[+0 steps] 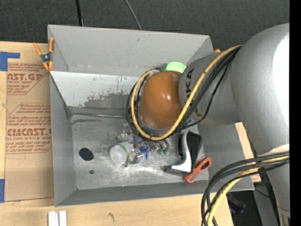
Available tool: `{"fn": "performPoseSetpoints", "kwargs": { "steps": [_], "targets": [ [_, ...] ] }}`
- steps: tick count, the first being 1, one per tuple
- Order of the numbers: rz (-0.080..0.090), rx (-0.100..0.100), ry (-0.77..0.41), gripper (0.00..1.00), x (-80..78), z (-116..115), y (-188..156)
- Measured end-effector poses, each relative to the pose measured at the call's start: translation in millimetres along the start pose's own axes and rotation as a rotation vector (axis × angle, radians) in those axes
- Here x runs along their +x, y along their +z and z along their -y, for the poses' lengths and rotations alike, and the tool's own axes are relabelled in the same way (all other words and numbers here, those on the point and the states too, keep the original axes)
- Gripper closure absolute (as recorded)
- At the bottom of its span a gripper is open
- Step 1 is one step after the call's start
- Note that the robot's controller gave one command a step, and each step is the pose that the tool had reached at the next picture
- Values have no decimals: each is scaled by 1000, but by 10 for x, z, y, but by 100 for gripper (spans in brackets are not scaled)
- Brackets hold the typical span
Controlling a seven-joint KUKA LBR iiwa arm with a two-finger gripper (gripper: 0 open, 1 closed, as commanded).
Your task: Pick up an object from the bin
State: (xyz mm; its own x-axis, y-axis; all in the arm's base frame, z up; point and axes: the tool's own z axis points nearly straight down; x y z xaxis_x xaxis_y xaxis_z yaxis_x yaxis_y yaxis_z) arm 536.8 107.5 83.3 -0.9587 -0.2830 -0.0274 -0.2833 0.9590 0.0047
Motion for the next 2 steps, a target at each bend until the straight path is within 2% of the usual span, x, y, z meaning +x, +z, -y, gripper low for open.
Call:
{"fn": "performPoseSetpoints", "kwargs": {
  "steps": [1,2],
  "targets": [
    [-29,2,-14,100,28,133,-300],
    [-22,5,-47,100,27,103,-633]
  ]
}}
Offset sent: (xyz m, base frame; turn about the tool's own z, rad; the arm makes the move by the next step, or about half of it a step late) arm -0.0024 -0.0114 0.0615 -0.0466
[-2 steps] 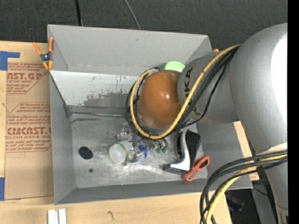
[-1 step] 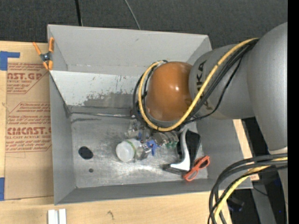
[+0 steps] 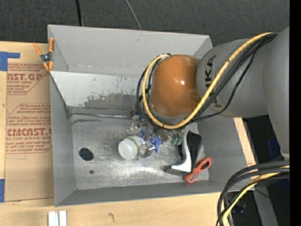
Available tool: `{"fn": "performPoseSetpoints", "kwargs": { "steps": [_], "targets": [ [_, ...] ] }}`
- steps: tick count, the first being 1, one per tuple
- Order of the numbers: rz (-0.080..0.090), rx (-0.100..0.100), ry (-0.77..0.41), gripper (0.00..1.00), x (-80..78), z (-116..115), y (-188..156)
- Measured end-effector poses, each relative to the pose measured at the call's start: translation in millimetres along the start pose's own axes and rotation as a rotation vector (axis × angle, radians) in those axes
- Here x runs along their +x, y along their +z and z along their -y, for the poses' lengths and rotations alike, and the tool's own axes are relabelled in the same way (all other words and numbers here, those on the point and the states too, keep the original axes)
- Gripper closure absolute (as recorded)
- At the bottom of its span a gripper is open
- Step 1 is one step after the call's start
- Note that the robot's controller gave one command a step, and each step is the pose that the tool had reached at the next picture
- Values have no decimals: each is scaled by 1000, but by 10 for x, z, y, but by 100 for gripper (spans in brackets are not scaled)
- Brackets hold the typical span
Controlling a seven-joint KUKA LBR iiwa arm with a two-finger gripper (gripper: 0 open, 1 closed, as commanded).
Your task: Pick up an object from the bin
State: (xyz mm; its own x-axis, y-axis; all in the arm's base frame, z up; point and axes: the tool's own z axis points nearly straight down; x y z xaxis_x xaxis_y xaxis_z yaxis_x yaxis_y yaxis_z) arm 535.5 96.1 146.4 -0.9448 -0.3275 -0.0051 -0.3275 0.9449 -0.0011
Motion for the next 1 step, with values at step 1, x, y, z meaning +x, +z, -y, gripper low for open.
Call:
{"fn": "performPoseSetpoints", "kwargs": {
  "steps": [1],
  "targets": [
    [-3,-1,34,100,-32,15,-1055]
  ]
}}
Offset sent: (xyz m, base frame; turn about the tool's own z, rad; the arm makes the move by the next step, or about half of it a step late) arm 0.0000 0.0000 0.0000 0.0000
